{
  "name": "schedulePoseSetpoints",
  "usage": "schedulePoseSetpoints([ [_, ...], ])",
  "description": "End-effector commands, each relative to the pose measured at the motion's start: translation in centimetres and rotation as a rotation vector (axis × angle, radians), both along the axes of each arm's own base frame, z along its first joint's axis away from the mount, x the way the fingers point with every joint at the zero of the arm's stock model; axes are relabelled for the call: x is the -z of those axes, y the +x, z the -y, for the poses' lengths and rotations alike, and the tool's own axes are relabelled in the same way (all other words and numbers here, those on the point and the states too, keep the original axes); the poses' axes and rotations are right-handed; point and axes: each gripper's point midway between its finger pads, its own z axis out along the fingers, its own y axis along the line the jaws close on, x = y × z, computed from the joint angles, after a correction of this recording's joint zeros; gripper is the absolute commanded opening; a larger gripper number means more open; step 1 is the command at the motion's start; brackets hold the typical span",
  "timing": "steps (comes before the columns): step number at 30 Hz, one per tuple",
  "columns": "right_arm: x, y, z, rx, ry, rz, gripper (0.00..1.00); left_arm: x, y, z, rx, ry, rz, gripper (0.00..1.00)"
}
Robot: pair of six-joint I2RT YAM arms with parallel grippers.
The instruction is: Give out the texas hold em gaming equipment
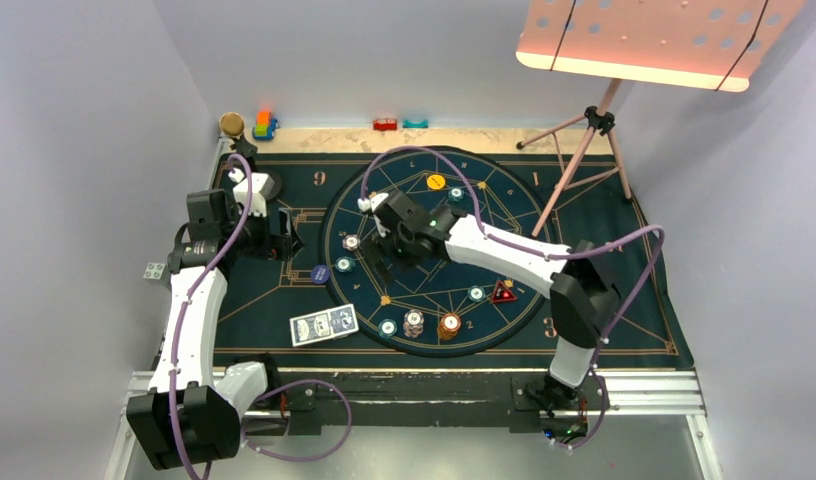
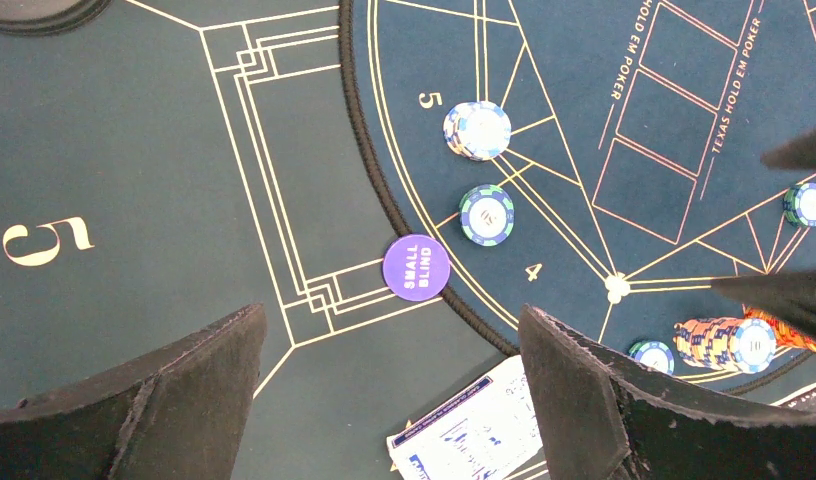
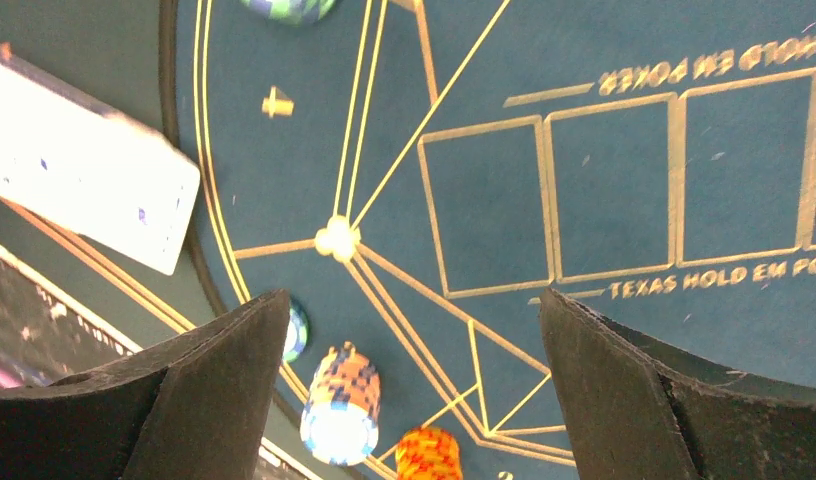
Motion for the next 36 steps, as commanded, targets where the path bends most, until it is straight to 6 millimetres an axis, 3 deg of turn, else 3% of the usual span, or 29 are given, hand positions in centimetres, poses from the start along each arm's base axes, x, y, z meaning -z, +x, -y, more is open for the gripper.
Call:
schedulePoseSetpoints([
  [1, 0.9, -3.9, 0.8, -0.067, -0.032, -0.005, 0.98, -0.7, 0.3, -0.3, 0.005, 0.013, 0.035, 1.0],
  [6, 2.5, -6.7, 2.2, -0.09, -0.091, -0.036, 0.98, -0.6, 0.3, -0.4, 0.002, 0.017, 0.035, 1.0],
  [16, 4.1, -9.6, 3.3, -0.126, -0.101, -0.09, 0.91, -0.5, 0.3, -0.3, 0.001, 0.014, 0.032, 1.0],
  [26, 5.3, -11.0, 2.7, -0.172, -0.094, -0.132, 0.81, -0.5, 0.3, -0.3, 0.002, 0.013, 0.031, 1.0],
  [32, 5.7, -11.1, 3.0, -0.174, -0.113, -0.132, 0.7, -0.5, 0.4, -0.4, 0.003, 0.014, 0.03, 1.0],
  [36, 6.2, -11.3, 3.2, -0.181, -0.132, -0.144, 0.68, -0.4, 0.3, -0.3, 0.004, 0.013, 0.029, 1.0],
])
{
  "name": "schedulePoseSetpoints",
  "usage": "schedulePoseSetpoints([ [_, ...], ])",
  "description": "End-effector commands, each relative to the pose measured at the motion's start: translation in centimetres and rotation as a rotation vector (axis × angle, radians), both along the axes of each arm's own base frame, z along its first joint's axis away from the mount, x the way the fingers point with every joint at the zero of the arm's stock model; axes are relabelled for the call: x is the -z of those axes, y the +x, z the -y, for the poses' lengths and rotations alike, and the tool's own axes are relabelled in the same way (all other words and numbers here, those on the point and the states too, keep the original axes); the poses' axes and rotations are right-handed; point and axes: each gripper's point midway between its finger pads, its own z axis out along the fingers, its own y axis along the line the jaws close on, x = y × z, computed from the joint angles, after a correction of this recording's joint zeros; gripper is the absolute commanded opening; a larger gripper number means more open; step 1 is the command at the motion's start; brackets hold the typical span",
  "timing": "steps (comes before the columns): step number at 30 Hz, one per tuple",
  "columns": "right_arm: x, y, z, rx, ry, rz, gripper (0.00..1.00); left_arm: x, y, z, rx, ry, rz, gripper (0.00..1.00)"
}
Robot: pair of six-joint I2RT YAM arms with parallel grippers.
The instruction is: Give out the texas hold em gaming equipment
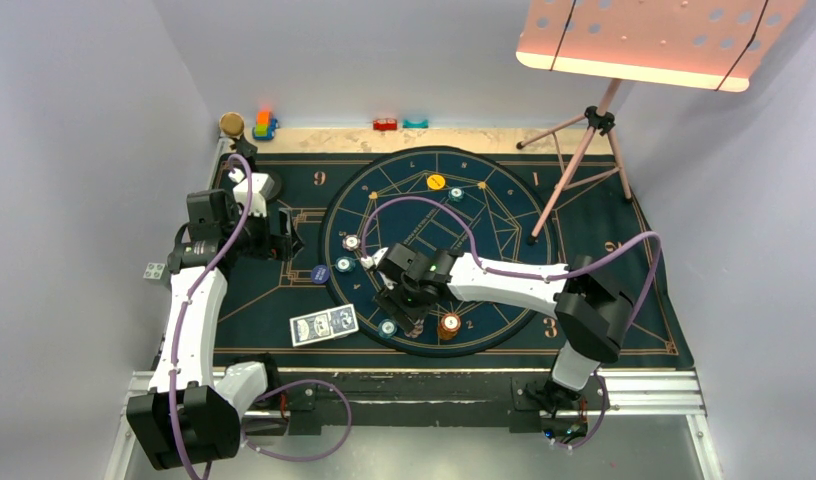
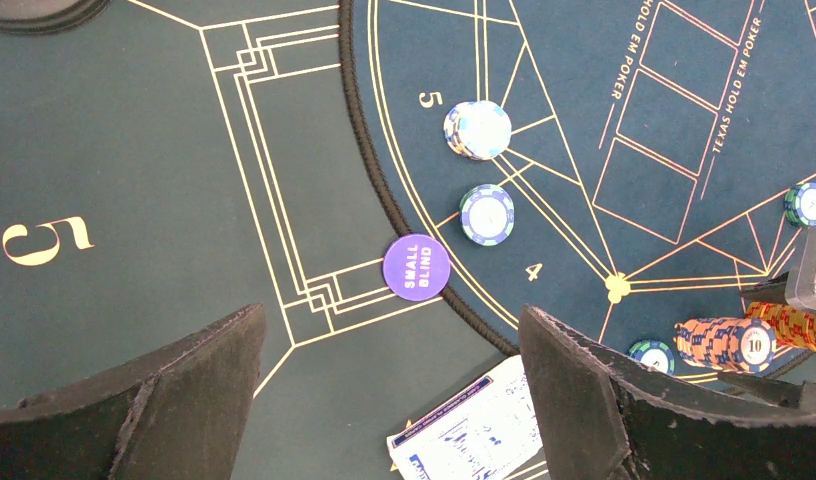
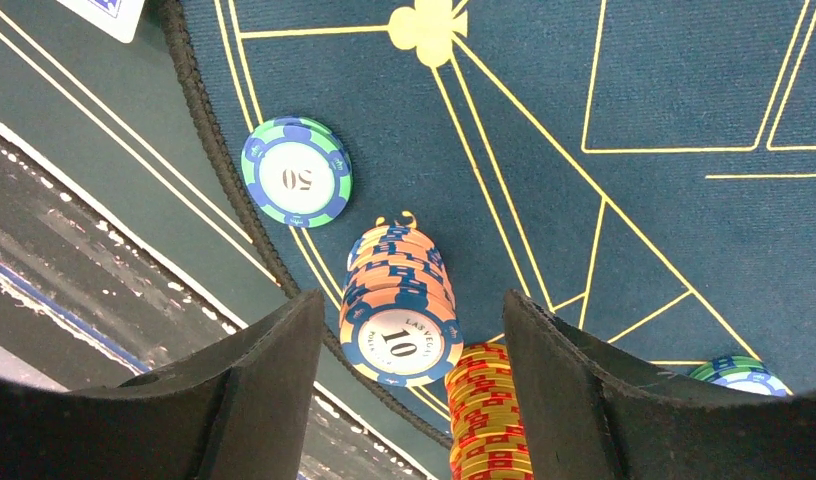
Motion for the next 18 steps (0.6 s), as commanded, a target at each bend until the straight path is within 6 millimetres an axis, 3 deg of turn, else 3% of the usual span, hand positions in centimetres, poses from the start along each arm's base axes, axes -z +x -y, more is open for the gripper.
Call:
schedulePoseSetpoints([
  [1, 0.04, -0.3, -0.32, -0.016, 0.01, -0.009, 0.68, -0.48, 0.33, -0.31, 0.005, 0.012, 0.03, 1.0],
  [5, 0.27, -0.43, -0.12, -0.024, -0.002, -0.016, 0.66, -0.52, 0.36, -0.32, 0.004, 0.012, 0.031, 1.0],
  [18, 0.9, -0.8, 0.61, -0.048, -0.04, -0.032, 0.48, -0.53, 0.37, -0.32, 0.004, 0.013, 0.032, 1.0],
])
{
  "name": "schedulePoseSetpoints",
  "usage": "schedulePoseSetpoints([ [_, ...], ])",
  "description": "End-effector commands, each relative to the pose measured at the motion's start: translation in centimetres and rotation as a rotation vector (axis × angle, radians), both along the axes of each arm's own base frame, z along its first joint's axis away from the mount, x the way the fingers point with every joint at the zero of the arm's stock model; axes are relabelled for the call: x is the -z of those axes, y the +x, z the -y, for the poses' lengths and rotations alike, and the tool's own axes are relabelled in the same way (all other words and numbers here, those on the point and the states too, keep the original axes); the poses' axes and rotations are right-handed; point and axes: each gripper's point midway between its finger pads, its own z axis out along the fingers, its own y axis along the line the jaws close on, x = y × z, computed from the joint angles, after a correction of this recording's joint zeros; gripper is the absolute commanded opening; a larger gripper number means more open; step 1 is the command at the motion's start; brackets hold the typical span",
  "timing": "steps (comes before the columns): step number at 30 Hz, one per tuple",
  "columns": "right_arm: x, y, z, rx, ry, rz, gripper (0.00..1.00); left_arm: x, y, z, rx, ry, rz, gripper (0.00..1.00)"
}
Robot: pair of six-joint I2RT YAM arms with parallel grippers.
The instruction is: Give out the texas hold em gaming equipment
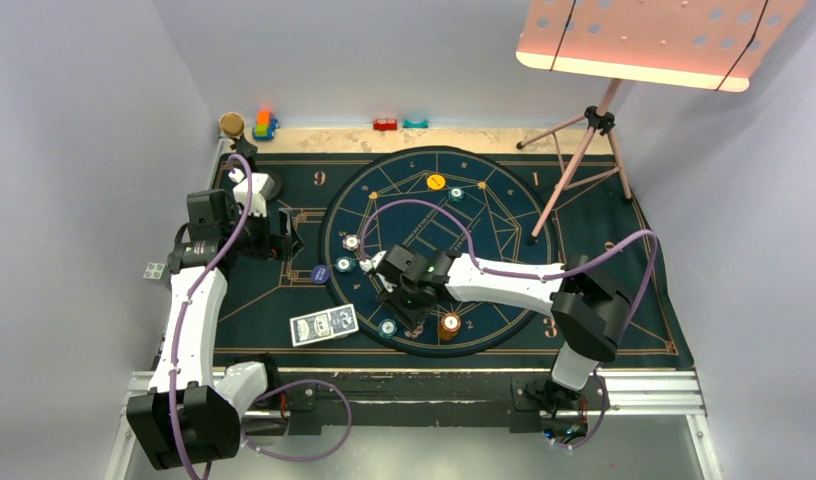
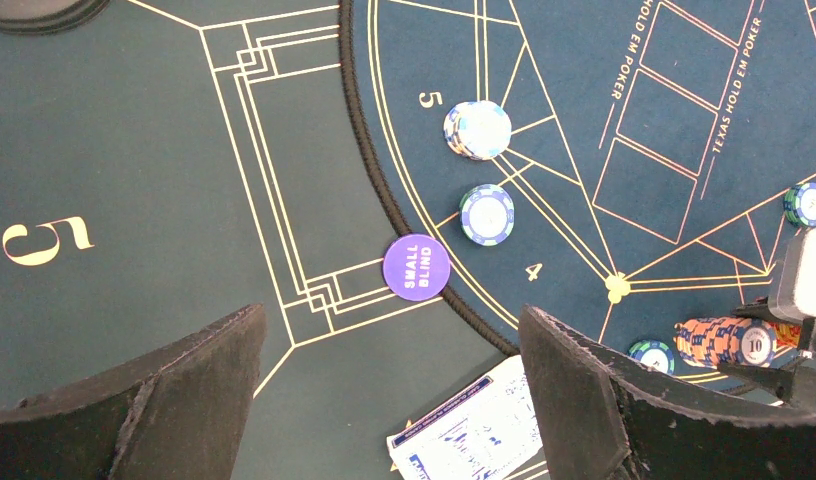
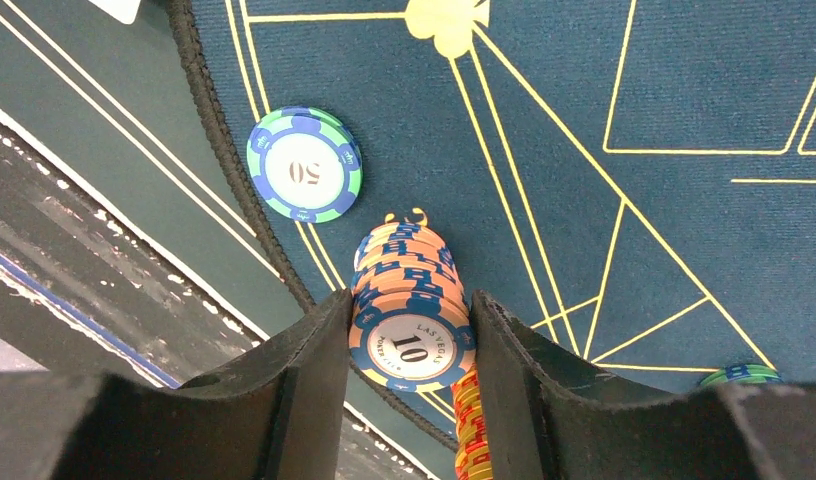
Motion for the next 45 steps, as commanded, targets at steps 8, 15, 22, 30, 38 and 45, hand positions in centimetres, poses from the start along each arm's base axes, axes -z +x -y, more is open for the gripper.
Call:
schedulePoseSetpoints([
  [8, -0.7, -0.6, -0.1, -0.017, 0.011, -0.021, 0.15, -0.6, 0.3, -0.3, 0.006, 0.014, 0.033, 1.0],
  [15, -3.8, 2.3, -1.2, 0.059, 0.078, 0.037, 0.0, -0.7, 0.3, -0.3, 0.006, 0.015, 0.037, 1.0],
  [22, -8.0, 10.3, -0.4, 0.275, 0.164, 0.136, 0.0, -0.8, 0.3, -0.2, 0.009, 0.01, 0.039, 1.0],
  [30, -7.1, 23.7, 3.7, 0.564, 0.119, 0.238, 0.0, -0.8, 0.2, -0.1, 0.014, 0.008, 0.04, 1.0],
  [38, -3.9, 32.6, 3.4, 0.648, 0.11, 0.246, 0.0, -0.8, 0.1, 0.0, 0.018, 0.006, 0.041, 1.0],
  [45, -1.3, 34.9, 3.9, 0.691, 0.089, 0.243, 0.0, -0.7, 0.2, 0.0, 0.019, 0.005, 0.037, 1.0],
])
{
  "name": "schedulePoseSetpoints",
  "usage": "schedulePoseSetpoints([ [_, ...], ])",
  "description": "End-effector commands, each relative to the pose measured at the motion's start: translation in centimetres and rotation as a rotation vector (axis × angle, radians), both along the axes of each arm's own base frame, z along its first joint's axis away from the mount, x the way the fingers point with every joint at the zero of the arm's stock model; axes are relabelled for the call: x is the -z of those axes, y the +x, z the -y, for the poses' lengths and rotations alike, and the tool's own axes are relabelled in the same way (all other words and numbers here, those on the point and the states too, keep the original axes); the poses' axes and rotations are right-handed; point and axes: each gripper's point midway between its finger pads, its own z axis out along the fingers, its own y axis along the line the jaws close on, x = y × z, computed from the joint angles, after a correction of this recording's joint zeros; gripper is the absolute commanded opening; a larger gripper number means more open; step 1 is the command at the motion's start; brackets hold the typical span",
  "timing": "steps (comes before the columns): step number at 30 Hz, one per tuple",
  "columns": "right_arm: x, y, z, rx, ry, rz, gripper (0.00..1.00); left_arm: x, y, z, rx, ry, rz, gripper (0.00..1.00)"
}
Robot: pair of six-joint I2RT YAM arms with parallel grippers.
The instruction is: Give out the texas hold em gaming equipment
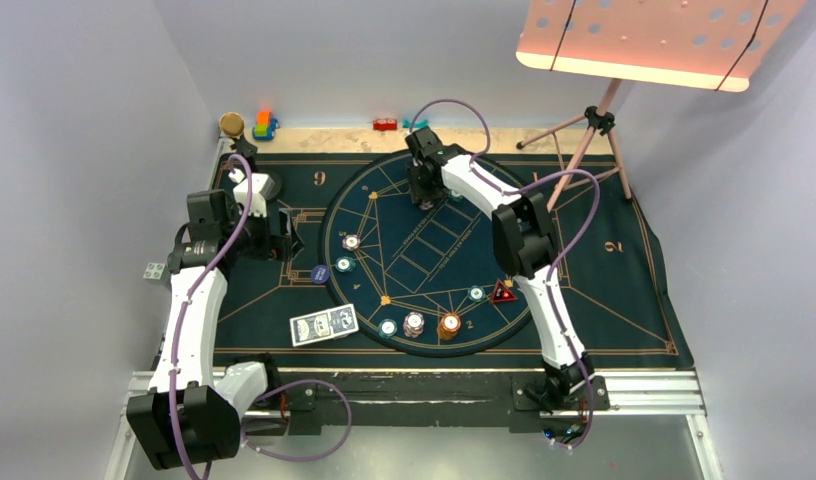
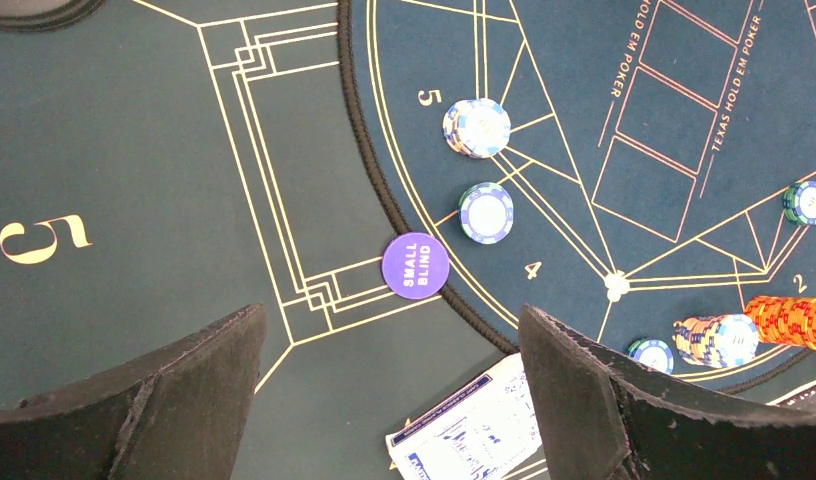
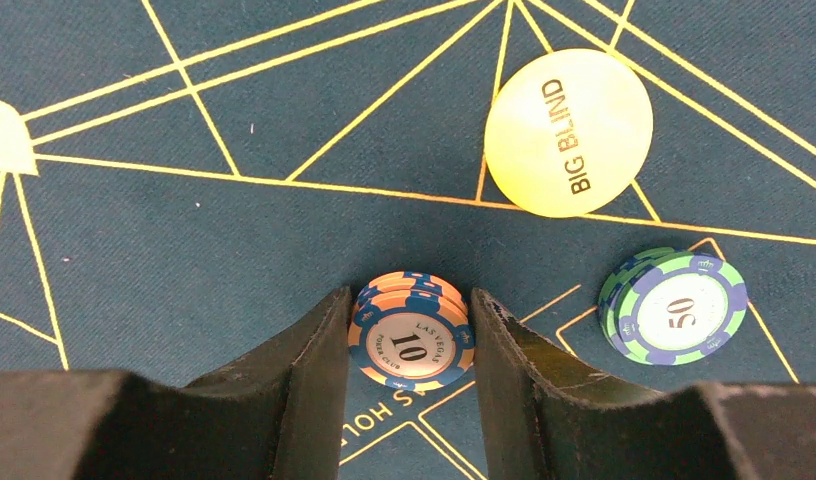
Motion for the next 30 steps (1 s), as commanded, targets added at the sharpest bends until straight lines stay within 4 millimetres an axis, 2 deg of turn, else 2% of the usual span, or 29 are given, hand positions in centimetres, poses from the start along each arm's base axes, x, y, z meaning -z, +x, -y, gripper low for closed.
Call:
schedulePoseSetpoints([
  [1, -2.8, 2.0, 0.1, 0.036, 0.026, 0.066, 0.0, -0.8, 0.3, -0.1, 0.018, 0.005, 0.041, 1.0],
  [3, -2.1, 1.9, 0.4, 0.04, 0.006, 0.051, 0.01, -0.9, 0.3, 0.0, 0.019, 0.006, 0.044, 1.0],
  [5, -1.7, 1.8, 0.5, 0.037, 0.002, 0.043, 0.17, -0.8, 0.3, 0.0, 0.019, 0.004, 0.041, 1.0],
  [7, -1.7, 1.6, 0.4, 0.03, 0.006, 0.04, 0.38, -0.8, 0.3, 0.0, 0.019, 0.003, 0.039, 1.0],
  [10, -2.5, 1.6, 0.3, 0.027, 0.017, 0.051, 0.6, -0.7, 0.3, 0.0, 0.019, 0.003, 0.039, 1.0],
  [15, -6.4, 1.7, 0.5, 0.038, 0.034, 0.109, 0.75, -0.8, 0.3, 0.0, 0.017, 0.002, 0.04, 1.0],
  [18, -9.6, 0.7, 0.2, 0.025, 0.06, 0.149, 0.77, -0.8, 0.3, 0.0, 0.019, 0.003, 0.041, 1.0],
  [20, -11.6, -1.0, -0.5, -0.014, 0.079, 0.172, 0.78, -0.8, 0.3, 0.0, 0.018, 0.004, 0.041, 1.0],
  [23, -13.9, -5.3, -1.9, -0.103, 0.094, 0.197, 0.82, -0.8, 0.2, -0.1, 0.017, 0.005, 0.042, 1.0],
  [28, -13.0, -14.4, -3.9, -0.279, 0.124, 0.144, 0.91, -0.7, 0.2, 0.0, 0.018, 0.005, 0.041, 1.0],
  [30, -11.1, -18.5, -4.3, -0.356, 0.135, 0.083, 0.92, -0.7, 0.2, -0.1, 0.016, 0.006, 0.041, 1.0],
])
